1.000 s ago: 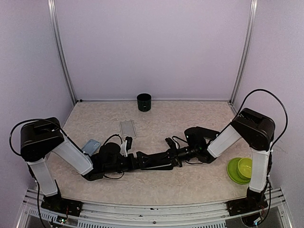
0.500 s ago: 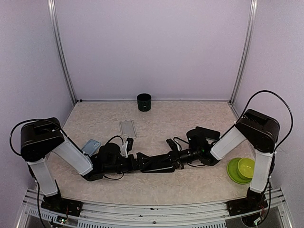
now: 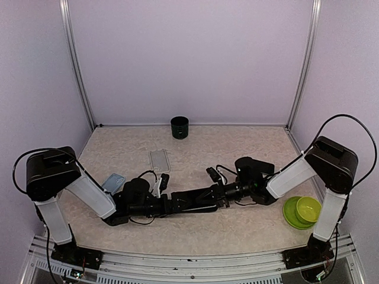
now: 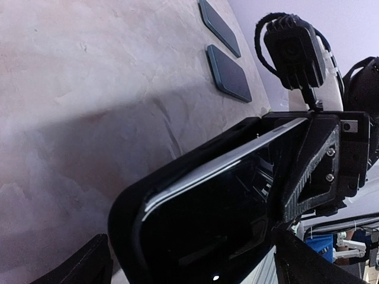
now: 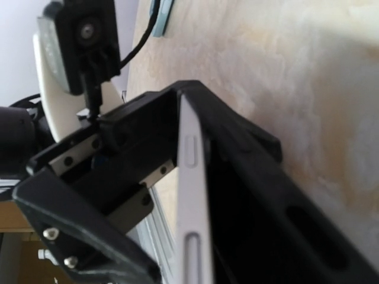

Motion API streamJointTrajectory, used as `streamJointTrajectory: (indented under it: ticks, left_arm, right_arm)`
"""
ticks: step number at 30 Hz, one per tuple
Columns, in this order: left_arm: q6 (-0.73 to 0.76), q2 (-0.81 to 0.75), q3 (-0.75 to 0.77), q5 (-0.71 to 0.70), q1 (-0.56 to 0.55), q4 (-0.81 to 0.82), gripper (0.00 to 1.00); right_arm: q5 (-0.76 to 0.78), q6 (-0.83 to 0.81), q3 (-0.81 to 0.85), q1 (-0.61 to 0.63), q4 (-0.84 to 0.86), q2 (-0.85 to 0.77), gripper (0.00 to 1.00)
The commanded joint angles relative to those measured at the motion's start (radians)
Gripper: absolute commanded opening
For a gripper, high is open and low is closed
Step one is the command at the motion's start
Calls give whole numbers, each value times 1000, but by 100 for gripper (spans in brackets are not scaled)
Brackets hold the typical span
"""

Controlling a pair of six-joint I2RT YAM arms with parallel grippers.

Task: Put the phone into the phone case
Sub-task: Install the phone into the phone case.

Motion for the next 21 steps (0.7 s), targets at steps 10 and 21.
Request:
streamJointTrajectory:
  ticks: [10, 21]
  left_arm:
    - [16, -23, -11, 100, -7, 115, 89]
    - [-18, -1, -33, 146, -8, 227, 81]
  right_arm:
    - [-41, -50, 6, 33, 54, -31, 0]
    - [-53, -50, 0, 56, 99, -14, 0]
